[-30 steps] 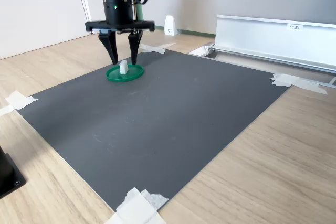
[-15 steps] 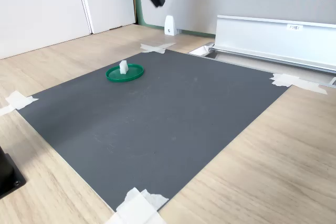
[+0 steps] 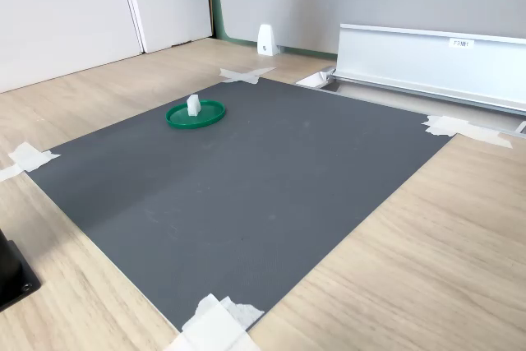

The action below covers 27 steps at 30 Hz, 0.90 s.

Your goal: Grasp a white terminal and put it on the green lid.

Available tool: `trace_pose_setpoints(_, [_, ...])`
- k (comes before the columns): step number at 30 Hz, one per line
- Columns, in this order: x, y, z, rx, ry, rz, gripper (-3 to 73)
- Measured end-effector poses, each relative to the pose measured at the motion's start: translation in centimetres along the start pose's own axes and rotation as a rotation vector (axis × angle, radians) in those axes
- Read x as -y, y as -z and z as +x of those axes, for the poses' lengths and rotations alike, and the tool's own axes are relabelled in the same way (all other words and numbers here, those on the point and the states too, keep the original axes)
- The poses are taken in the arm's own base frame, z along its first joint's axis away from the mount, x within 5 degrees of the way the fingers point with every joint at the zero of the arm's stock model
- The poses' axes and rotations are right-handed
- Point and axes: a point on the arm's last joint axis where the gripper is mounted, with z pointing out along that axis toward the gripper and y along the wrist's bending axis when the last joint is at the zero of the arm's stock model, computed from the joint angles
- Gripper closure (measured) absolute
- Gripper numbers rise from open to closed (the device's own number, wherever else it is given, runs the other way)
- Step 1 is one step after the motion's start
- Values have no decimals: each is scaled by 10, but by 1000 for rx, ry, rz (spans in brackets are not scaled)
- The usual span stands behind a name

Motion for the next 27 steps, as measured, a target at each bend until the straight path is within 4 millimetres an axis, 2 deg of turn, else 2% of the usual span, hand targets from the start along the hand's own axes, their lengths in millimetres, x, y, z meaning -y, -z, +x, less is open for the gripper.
trace_pose_setpoints(6, [-1, 46, 56, 87, -43, -13, 702])
trace_pose_setpoints(10, [-3, 66, 92, 135, -87, -27, 703])
trace_pose_setpoints(17, [-6, 78, 150, 180, -93, -29, 703])
trace_pose_setpoints(21, [-6, 81, 169, 237, -94, -29, 703])
trace_pose_setpoints(27, [-7, 84, 181, 347, -95, -31, 703])
